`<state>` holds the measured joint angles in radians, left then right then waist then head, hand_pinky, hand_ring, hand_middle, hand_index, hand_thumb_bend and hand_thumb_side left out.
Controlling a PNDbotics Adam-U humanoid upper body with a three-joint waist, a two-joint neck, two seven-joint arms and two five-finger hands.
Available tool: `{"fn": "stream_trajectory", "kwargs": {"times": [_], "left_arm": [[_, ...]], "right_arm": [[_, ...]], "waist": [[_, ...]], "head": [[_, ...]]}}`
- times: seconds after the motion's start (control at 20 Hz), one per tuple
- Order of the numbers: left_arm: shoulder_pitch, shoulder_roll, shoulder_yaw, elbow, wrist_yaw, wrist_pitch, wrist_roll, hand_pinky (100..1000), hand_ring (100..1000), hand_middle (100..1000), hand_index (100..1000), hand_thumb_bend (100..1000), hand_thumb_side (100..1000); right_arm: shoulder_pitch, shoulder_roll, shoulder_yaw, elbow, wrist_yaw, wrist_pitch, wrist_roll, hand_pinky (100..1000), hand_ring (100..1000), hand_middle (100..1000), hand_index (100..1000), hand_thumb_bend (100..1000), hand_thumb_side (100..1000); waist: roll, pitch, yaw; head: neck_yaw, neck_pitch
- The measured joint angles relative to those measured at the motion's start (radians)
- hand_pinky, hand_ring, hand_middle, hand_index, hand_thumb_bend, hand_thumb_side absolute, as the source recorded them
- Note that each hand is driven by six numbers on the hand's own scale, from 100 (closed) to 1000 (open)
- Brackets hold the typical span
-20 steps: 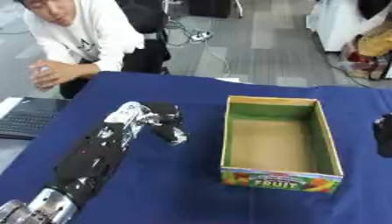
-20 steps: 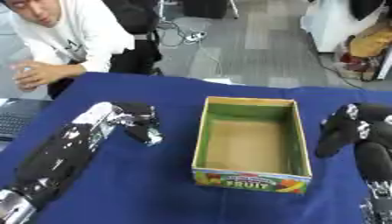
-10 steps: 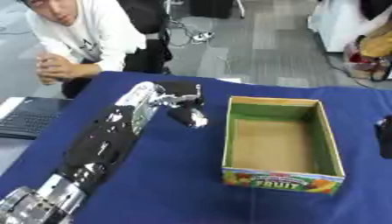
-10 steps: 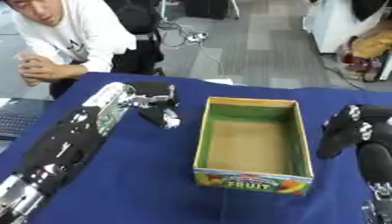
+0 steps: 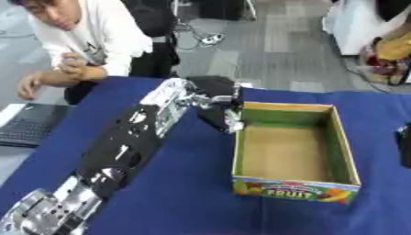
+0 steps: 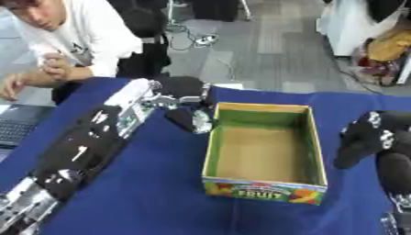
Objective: Pick up objects on the table and place them in the box.
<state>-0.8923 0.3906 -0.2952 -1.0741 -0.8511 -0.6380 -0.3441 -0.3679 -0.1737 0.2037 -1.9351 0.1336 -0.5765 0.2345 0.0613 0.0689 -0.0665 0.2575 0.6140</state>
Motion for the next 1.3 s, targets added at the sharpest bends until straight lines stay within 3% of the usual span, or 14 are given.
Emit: {"fn": "stream_trajectory", "kwargs": {"times": [0.35,0.4,0.45,0.5,0.6,0.75,0.8,0.85,0.9,1.05,1.15,1.3], "left_arm": [[-0.014,-0.048,-0.028,0.031,0.021,-0.099,0.005,100,100,240,431,100,779],[-0.014,-0.052,-0.029,0.036,0.021,-0.106,0.003,353,412,563,714,100,918],[-0.014,-0.054,-0.032,0.041,0.02,-0.111,-0.003,707,701,777,879,261,960],[-0.014,-0.055,-0.037,0.045,0.012,-0.109,-0.009,1000,978,993,1000,488,1000],[-0.014,-0.055,-0.042,0.047,-0.025,-0.091,-0.027,1000,1000,1000,1000,598,1000],[-0.001,-0.054,-0.035,0.039,-0.067,-0.076,-0.042,1000,1000,1000,1000,617,966],[0.005,-0.054,-0.028,0.033,-0.071,-0.079,-0.039,1000,1000,1000,1000,517,954],[0.015,-0.052,-0.017,0.022,-0.071,-0.087,-0.031,1000,1000,1000,1000,541,954],[0.026,-0.048,-0.008,0.01,-0.07,-0.095,-0.02,991,928,973,983,380,975],[0.091,-0.015,0.024,-0.056,-0.046,-0.073,0.063,910,854,916,949,337,969],[0.157,0.024,0.042,-0.124,-0.015,-0.031,0.124,844,795,884,938,313,964],[0.282,0.087,0.06,-0.244,0.064,0.037,0.186,822,767,864,931,303,955]], "right_arm": [[0.0,0.009,0.001,-0.004,-0.014,-0.001,0.006,100,235,357,454,100,905],[0.0,0.009,0.001,-0.006,-0.017,0.0,0.007,100,234,357,454,100,905],[0.0,0.009,0.001,-0.006,-0.018,0.0,0.008,100,234,357,454,100,905],[0.0,0.009,0.001,-0.006,-0.019,0.0,0.008,100,234,357,454,100,905],[0.0,0.009,0.001,-0.006,-0.023,0.0,0.009,100,234,357,454,100,905],[0.0,0.009,0.001,-0.006,-0.026,0.001,0.009,100,234,357,454,100,906],[0.0,0.009,0.001,-0.006,-0.027,0.001,0.009,100,234,357,454,100,906],[0.0,0.009,0.001,-0.006,-0.027,0.001,0.009,100,234,357,454,100,906],[0.0,0.009,0.0,-0.006,-0.027,0.001,0.009,100,234,357,454,100,906],[0.0,0.008,0.0,-0.006,-0.026,0.002,0.01,100,234,356,454,100,906],[0.0,0.006,-0.001,-0.006,-0.025,0.002,0.01,100,233,356,454,100,906],[-0.004,-0.005,-0.007,-0.005,-0.018,0.0,0.007,100,233,356,453,100,904]], "waist": [[0.002,0.0,-0.006],[0.003,0.0,-0.007],[0.004,0.0,-0.007],[0.005,0.0,-0.009],[0.005,0.0,-0.009],[0.005,0.0,-0.008],[0.006,0.0,-0.006],[0.006,0.0,-0.005],[0.006,0.0,-0.005],[0.007,0.0,0.001],[0.01,0.002,0.007],[0.012,0.006,0.017]], "head": [[0.008,-0.008],[0.008,-0.008],[0.008,-0.008],[0.008,-0.008],[0.008,-0.008],[0.008,-0.008],[0.007,-0.008],[0.007,-0.008],[0.007,-0.008],[0.006,-0.008],[0.001,-0.007],[-0.013,-0.006]]}}
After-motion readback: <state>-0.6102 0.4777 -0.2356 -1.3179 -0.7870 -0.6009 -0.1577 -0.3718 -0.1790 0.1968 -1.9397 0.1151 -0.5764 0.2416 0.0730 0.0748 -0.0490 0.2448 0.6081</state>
